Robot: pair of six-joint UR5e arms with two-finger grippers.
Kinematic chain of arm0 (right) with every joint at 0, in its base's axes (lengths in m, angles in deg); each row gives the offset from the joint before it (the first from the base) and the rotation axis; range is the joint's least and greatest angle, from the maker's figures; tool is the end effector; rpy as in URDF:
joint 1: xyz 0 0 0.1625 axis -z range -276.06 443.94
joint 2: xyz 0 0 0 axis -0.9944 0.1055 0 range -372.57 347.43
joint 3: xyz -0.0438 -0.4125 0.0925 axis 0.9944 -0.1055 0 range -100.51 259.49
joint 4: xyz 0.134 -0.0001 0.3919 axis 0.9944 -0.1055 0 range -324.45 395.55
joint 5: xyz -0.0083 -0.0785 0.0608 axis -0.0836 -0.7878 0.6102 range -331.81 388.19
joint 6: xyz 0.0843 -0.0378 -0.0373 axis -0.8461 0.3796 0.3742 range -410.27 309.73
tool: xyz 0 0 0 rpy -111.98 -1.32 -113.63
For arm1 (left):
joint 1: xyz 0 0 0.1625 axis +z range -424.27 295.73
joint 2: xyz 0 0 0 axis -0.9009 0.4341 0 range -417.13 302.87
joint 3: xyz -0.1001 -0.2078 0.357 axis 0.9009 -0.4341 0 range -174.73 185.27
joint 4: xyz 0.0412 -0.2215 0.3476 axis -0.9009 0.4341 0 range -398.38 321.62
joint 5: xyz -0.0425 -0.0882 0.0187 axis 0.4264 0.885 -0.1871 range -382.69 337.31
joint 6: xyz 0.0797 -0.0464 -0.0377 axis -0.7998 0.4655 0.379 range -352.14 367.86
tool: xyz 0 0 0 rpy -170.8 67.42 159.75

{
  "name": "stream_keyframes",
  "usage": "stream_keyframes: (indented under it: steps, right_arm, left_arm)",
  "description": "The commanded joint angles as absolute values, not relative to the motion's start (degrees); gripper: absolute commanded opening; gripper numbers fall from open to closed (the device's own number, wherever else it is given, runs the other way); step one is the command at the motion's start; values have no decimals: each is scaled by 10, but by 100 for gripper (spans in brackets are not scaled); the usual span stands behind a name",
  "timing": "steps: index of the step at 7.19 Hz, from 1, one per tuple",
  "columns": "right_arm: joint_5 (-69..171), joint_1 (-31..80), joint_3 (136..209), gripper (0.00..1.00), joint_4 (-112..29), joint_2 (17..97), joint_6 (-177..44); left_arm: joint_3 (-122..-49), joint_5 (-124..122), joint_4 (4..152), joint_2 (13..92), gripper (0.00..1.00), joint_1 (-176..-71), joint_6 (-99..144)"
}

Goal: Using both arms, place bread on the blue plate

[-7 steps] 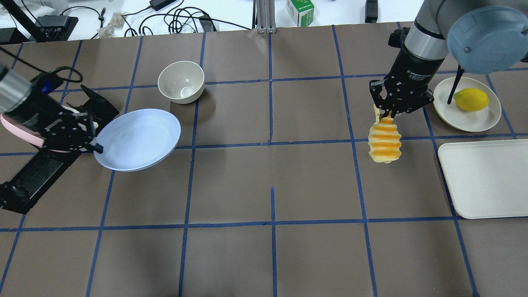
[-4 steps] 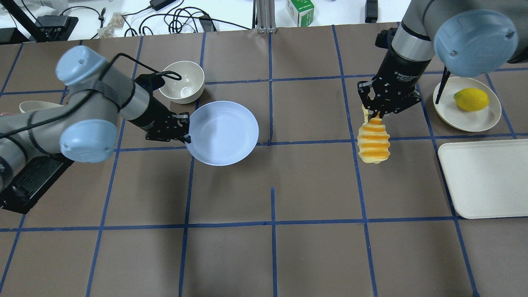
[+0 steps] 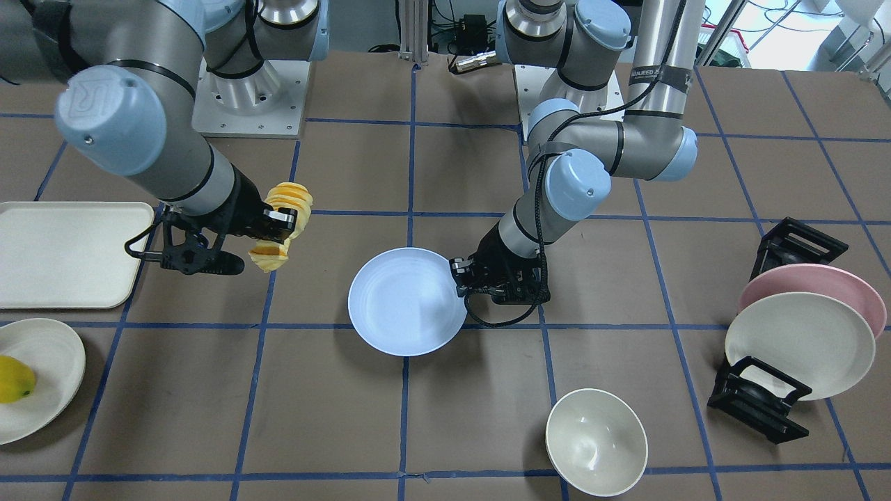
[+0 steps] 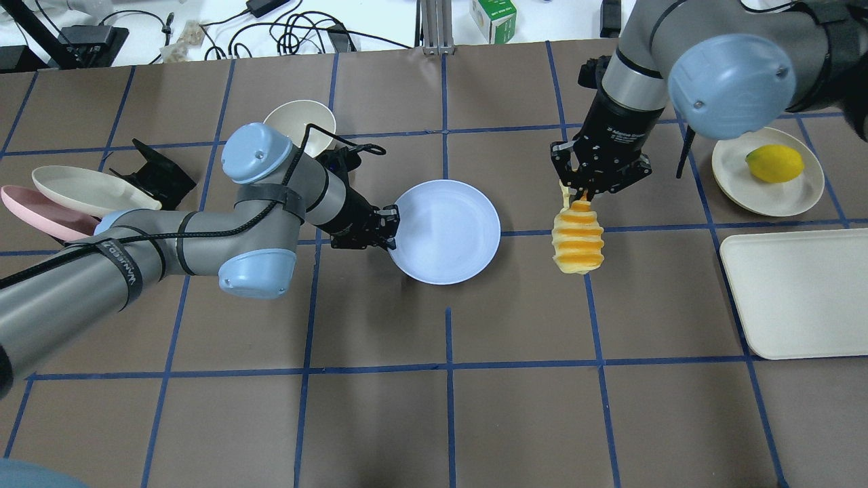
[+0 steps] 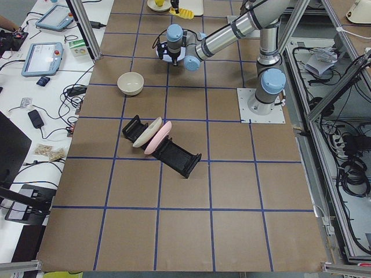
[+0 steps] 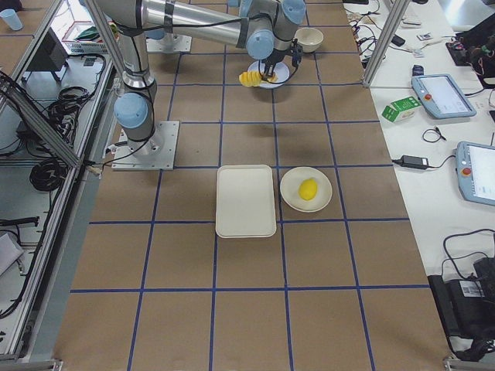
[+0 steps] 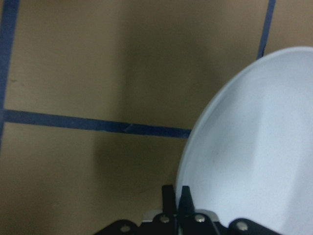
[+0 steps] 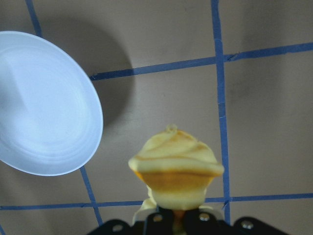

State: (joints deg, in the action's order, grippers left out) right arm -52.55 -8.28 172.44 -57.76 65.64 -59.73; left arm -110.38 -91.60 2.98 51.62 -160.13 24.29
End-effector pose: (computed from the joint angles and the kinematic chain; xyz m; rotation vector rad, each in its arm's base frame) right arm 0.1703 -0.5380 0.3626 0.2124 2.9769 0.3219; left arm -0.2216 -0.5031 0.2051 0.2358 -2.7563 0.0008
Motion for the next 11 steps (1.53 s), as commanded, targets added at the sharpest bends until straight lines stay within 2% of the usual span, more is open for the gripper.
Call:
stream_keyframes:
  steps: [1, 2, 3, 7, 10, 11]
  right_arm:
    - [-524, -139, 1726, 0, -625, 625, -666]
    - [-525, -161, 1726, 0, -674, 608, -683]
    - [-524, -176, 1722, 0, -713, 583, -685]
    - [-507, -224, 1712, 0, -817, 498, -708]
    - [-508, -239, 1712, 0, -823, 475, -712]
    - [-509, -245, 1712, 13, -817, 474, -713]
  left_arm:
    - [-1114, -943, 24, 528, 92, -1609, 242]
    - [-1100, -944, 22, 516, 100, -1606, 239]
    - [-1069, -967, 31, 501, 100, -1596, 237]
    - [-872, -1028, 379, 416, 100, -1545, 110]
    - [-852, -1113, 482, 331, 100, -1531, 10]
    - [-851, -1111, 491, 308, 100, -1510, 8]
